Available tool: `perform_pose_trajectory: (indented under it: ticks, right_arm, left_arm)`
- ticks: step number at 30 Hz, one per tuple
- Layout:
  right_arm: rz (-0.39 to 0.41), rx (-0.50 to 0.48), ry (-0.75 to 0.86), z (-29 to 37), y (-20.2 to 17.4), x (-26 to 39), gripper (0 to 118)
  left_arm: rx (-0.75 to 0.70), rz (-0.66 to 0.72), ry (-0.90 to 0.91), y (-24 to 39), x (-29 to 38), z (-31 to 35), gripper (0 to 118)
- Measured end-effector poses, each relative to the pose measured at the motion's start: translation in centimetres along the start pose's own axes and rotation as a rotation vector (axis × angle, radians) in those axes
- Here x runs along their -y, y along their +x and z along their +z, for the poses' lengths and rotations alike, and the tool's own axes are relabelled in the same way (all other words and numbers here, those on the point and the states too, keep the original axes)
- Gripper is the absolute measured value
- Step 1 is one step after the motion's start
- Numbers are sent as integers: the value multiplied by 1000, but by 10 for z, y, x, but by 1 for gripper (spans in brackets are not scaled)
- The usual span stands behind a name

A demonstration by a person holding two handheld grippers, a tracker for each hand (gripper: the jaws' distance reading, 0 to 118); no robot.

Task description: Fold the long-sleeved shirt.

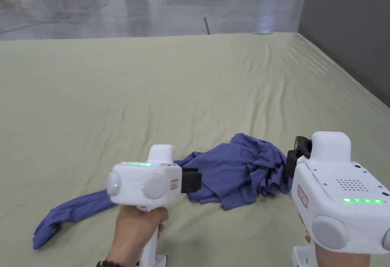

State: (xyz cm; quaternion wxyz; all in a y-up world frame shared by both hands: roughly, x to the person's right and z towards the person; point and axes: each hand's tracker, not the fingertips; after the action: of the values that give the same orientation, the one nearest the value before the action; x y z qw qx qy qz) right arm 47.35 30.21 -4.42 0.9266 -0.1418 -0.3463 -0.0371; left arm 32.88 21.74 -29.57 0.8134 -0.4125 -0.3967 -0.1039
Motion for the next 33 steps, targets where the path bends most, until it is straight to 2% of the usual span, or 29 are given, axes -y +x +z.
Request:
perform_pose_trajectory:
  ticks: [2,5,6,7,8,11,14,15,16,17,18,19,21,24,25,26,27,28,29,31,32,33]
  right_arm:
    - [1,11,-22,-4,7,4,3]
    - [-2,29,-56,-9,17,9,3]
    - [-3,33,-64,-11,22,10,3]
    - [-4,41,-80,-15,26,11,3]
    - [-6,49,-93,-19,30,11,3]
    - [-32,58,-154,-41,47,13,3]
    - [-66,0,-248,-85,65,13,3]
    - [-74,-5,-277,-104,70,13,9]
    - [-81,-11,-310,-122,76,14,37]
    - [-87,-25,-349,-138,80,15,83]
    - [-82,-36,-411,-157,84,18,115]
    - [-80,-51,-469,-174,85,22,115]
    - [-49,-35,-487,-196,85,30,113]
    - [-44,-98,-624,-228,79,46,112]
    - [-25,-90,-673,-237,74,54,107]
    - [5,-87,-707,-245,68,59,92]
    - [32,-100,-730,-253,62,65,52]
    - [62,-124,-750,-259,54,71,24]
    - [96,-140,-766,-262,48,77,23]
    - [128,-86,-723,-254,39,74,20]
    - [97,-95,-719,-250,41,68,20]
    - [-4,-134,-675,-240,47,63,20]
  left_arm:
    - [14,-5,-83,10,-6,-39,106]
    - [-63,-38,-134,24,-13,-83,72]
    - [-54,-50,-131,25,-11,-92,72]
    - [-70,-69,-156,29,-12,-101,29]
    - [-80,-82,-170,30,-11,-104,10]
    - [-49,-92,-118,37,-12,-90,8]
    - [8,-30,-72,25,-14,-70,7]
    - [6,-25,-47,24,-14,-61,7]
    - [10,-30,-34,23,-15,-55,7]
    - [16,-32,-24,23,-15,-49,7]
    - [22,-34,-11,20,-17,-46,6]
    - [28,-34,-7,19,-18,-42,6]
    - [27,-36,6,20,-21,-38,6]
    - [24,-45,26,19,-25,-35,6]
    - [27,-42,23,19,-27,-35,6]
    - [23,-43,18,19,-27,-36,6]
    - [19,-44,18,18,-27,-36,6]
    - [14,-52,17,18,-27,-36,6]
    - [9,-55,16,16,-29,-38,6]
    - [8,-50,13,11,-30,-38,6]
    - [9,-47,23,8,-30,-34,6]
    - [-5,-42,54,5,-31,-29,6]
